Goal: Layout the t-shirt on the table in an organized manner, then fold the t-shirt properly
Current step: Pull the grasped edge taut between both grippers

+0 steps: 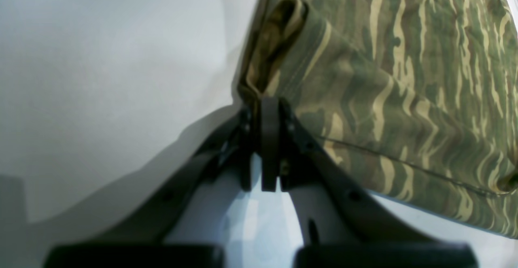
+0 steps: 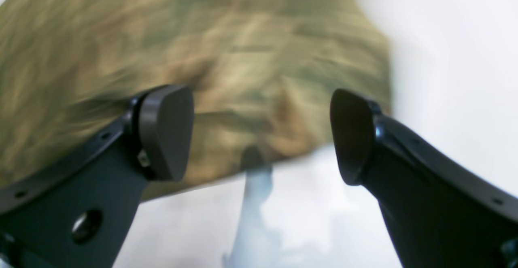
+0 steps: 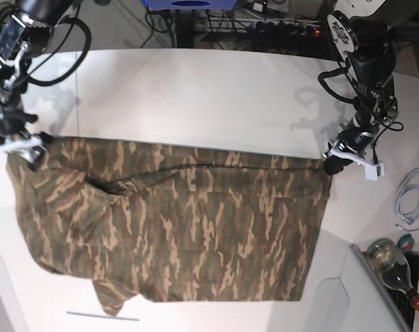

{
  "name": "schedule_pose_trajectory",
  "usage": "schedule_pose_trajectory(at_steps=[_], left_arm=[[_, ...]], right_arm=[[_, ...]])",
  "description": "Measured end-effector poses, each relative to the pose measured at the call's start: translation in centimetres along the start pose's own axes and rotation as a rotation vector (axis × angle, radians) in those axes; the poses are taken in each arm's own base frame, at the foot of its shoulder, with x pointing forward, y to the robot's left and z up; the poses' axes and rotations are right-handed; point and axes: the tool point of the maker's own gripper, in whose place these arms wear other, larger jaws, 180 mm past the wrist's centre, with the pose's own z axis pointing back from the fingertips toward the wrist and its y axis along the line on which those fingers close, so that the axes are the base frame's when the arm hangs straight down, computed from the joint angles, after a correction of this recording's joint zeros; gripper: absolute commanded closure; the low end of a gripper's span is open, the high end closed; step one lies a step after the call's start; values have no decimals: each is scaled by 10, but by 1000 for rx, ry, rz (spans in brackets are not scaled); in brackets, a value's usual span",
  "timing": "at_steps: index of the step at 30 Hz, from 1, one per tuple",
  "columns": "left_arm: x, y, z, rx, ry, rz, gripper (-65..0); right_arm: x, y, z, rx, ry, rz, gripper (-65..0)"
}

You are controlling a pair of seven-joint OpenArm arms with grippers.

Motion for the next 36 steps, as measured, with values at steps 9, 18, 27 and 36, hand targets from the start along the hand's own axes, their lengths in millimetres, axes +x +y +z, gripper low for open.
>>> schedule_pose_trajectory(at_steps=[9, 18, 27, 36], left_arm=[[0, -1, 0, -1, 0, -1, 0], [0, -1, 0, -1, -1, -1, 0], [-20, 15, 27, 28, -4, -17, 0], [-27, 16, 38, 34, 0, -49, 0]], right_arm=[[-50, -52, -28, -95, 190, -311, -495], [-45, -34, -63, 51, 186, -363, -456], [-58, -33, -64, 52, 236, -353, 0], [-64, -40, -54, 43, 296, -323, -6]])
